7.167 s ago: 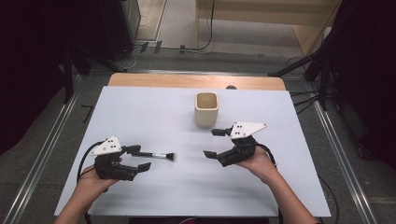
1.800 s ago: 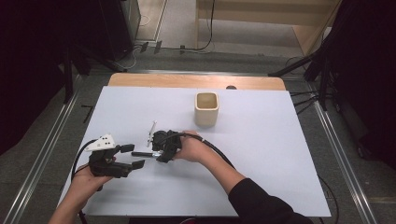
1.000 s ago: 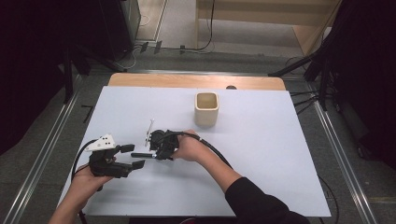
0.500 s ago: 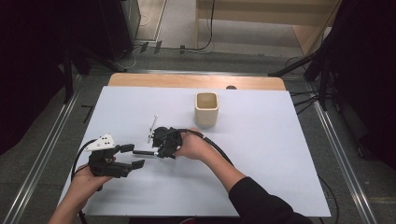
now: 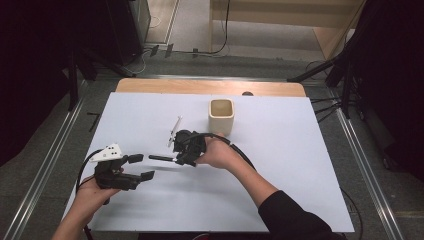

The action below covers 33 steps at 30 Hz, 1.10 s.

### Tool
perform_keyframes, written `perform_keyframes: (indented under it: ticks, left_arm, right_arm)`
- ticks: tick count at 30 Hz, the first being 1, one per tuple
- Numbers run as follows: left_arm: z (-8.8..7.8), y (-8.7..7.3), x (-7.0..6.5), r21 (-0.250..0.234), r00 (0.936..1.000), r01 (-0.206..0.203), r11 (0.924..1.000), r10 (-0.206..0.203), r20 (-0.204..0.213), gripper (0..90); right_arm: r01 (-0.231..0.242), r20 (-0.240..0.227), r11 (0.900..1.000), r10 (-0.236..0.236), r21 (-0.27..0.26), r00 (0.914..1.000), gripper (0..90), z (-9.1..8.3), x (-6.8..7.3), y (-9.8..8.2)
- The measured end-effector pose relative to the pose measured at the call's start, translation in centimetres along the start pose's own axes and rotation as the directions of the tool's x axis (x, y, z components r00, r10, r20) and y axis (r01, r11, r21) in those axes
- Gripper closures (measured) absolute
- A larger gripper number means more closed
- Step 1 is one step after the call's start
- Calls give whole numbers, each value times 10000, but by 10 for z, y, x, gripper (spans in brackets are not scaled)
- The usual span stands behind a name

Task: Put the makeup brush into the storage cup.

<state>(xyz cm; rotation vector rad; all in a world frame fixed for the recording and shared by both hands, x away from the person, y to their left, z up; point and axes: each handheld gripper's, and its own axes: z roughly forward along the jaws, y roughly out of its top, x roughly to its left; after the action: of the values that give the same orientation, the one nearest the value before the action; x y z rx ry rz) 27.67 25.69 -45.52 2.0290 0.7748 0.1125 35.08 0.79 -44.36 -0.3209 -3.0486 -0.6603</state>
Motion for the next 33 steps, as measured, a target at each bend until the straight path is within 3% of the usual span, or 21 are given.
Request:
perform_keyframes:
  ticks: [13, 24, 33]
  left_arm:
    - [2, 1, -1, 36, 10000, -21, 10000, 20, 48, 216]
    - [4, 2, -4, 42, 9998, -53, 10000, 52, 200, 218]
    - [5, 7, -6, -59, 9988, 188, 9998, -185, 451, 218]
  right_arm:
    - [-778, -38, 9956, 777, -525, 9970, 790, -24, -3, -39]
    - [-968, -110, 9880, 961, -1208, 9953, 790, -41, 6, -66]
    - [-1253, -196, 9768, 1237, -1736, 9921, 790, -49, 9, -89]
